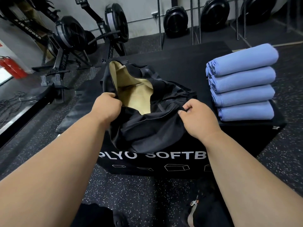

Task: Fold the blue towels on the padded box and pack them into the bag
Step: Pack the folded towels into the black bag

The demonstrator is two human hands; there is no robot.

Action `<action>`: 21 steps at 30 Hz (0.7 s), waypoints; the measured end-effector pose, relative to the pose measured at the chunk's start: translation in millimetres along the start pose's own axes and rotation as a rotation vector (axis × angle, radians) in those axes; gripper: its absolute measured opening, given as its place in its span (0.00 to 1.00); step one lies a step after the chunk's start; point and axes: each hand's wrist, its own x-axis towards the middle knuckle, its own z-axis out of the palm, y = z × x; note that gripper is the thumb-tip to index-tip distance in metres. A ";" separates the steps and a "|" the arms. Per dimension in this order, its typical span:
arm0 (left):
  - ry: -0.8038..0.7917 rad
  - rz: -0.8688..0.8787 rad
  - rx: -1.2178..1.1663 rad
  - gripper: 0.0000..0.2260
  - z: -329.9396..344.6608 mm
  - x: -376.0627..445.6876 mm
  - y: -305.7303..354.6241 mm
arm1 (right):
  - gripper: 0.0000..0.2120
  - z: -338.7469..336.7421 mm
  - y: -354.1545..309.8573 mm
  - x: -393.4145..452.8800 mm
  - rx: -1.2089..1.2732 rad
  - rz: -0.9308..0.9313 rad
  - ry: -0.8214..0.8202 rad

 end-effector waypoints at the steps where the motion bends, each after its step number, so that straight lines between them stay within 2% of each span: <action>1: 0.000 0.013 -0.070 0.22 3.0 5.4 3.9 | 0.08 -3.5 -0.8 -3.3 0.008 0.000 0.000; 2: -0.009 0.026 -0.132 0.26 5.5 9.1 10.1 | 0.07 -7.1 -1.5 -6.1 0.015 -0.004 0.002; 5: -0.046 0.096 -0.247 0.29 8.3 24.4 25.2 | 0.05 -18.0 -4.2 -14.0 0.050 -0.031 0.004; 9: -0.096 0.086 -0.247 0.32 4.2 46.0 31.0 | 0.07 -25.8 -4.6 -18.1 0.095 -0.101 -0.014; 14: -0.050 0.147 0.014 0.20 2.8 35.1 26.4 | 0.08 -12.9 -0.7 -15.2 0.014 -0.142 -0.116; 18: 0.018 0.211 0.298 0.18 9.6 6.0 18.8 | 0.09 -3.6 -1.8 -10.6 0.007 -0.160 -0.131; 21: -0.088 0.192 0.350 0.21 22.7 -7.3 16.4 | 0.09 1.1 -4.5 -10.3 0.012 -0.163 -0.141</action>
